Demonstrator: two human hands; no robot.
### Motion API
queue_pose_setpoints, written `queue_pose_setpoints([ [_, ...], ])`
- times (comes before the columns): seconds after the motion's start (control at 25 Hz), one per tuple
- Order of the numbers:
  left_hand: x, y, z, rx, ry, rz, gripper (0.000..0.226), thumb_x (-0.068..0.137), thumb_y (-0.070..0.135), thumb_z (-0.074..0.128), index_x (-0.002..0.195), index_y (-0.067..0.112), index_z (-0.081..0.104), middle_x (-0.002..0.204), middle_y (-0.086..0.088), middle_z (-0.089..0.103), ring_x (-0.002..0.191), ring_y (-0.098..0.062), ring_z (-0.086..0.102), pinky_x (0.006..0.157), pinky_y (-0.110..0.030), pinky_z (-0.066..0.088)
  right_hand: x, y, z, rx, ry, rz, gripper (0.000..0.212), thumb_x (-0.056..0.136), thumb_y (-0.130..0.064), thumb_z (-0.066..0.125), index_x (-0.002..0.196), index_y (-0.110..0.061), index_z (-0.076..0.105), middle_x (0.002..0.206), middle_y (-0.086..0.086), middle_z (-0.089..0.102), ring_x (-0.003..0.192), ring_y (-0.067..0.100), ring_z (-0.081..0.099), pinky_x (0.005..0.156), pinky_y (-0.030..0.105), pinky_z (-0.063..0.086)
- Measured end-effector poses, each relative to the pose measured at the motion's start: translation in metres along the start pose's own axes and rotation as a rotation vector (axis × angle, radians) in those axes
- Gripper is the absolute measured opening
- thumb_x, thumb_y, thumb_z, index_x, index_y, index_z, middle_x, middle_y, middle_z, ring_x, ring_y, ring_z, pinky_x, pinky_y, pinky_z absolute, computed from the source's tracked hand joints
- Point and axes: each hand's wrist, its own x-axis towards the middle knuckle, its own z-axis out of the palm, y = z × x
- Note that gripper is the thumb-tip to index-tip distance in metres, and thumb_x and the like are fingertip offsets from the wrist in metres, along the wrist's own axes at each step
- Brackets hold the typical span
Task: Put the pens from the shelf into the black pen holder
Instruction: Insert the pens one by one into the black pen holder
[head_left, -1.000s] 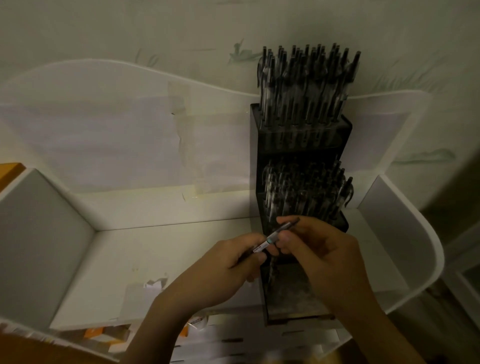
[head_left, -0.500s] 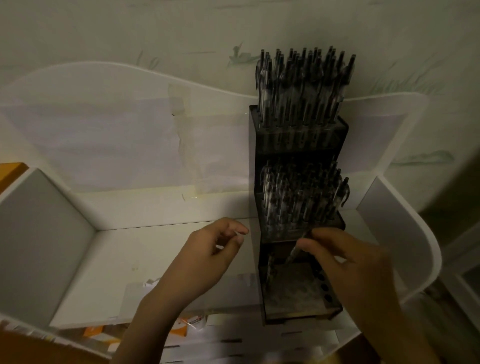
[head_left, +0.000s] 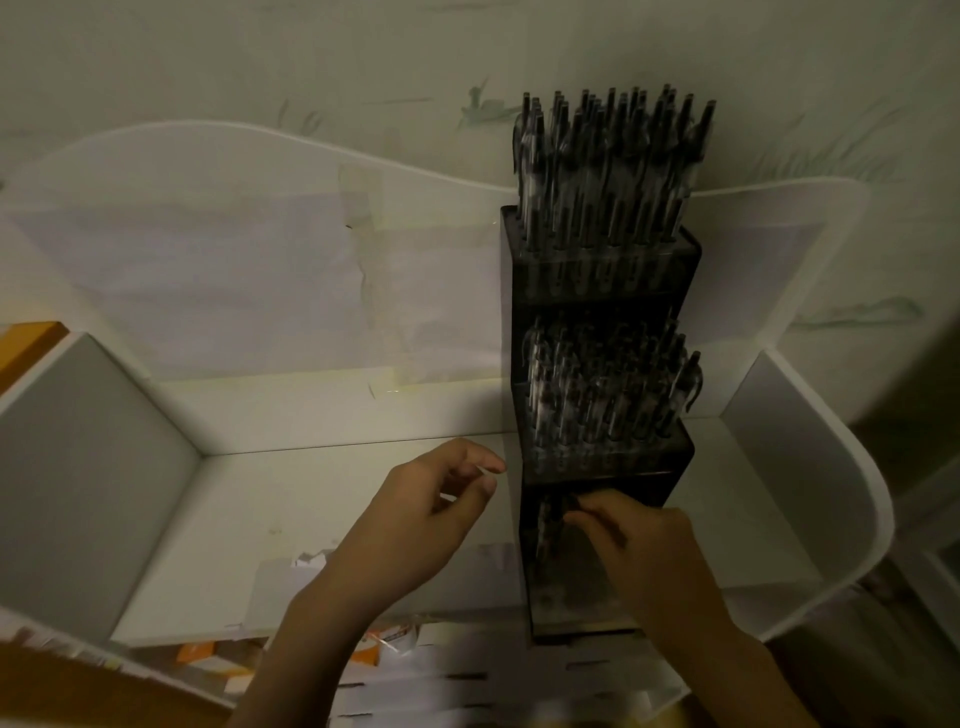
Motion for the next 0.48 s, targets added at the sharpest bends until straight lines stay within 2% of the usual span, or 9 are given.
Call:
queue_pose_setpoints([
  [0.2,-0.004,0.003,0.005,0.025,-0.009,-0.015,0.016,0.095,0.028,0.056,0.102,0.040,0.062,0.093,0.016,0.066,0.089,0.004,0.061,0.075,-0.008,0.049,-0.004,0.001,0.006,-0.098,-0.048,0.036,0.007,0.082,-0.023,0.074,0.087,-0.019,0.073,0.069,-0.004,0.070,0.057,0.008,0.064,0.054,0.023,0.052],
  [0.32,-0.010,0.008,0.005,0.041,0.018,0.001,0.018,0.095,0.026,0.056,0.105,0.039,0.061,0.091,0.015,0.066,0.089,0.005,0.060,0.078,-0.008,0.048,-0.005,-0.011,-0.010,-0.070,-0.018,0.092,0.018,0.079,-0.028,0.077,0.096,-0.022,0.075,0.083,-0.009,0.074,0.071,0.006,0.068,0.066,0.024,0.057],
  [0.48,-0.019,0.016,0.002,0.096,0.108,0.027,0.025,0.093,0.028,0.058,0.113,0.042,0.056,0.099,0.019,0.065,0.097,0.009,0.058,0.087,-0.012,0.048,0.002,-0.042,-0.033,-0.014,0.101,-0.053,0.032,0.080,-0.029,0.076,0.110,-0.019,0.072,0.103,-0.007,0.070,0.093,0.005,0.066,0.084,0.020,0.053],
])
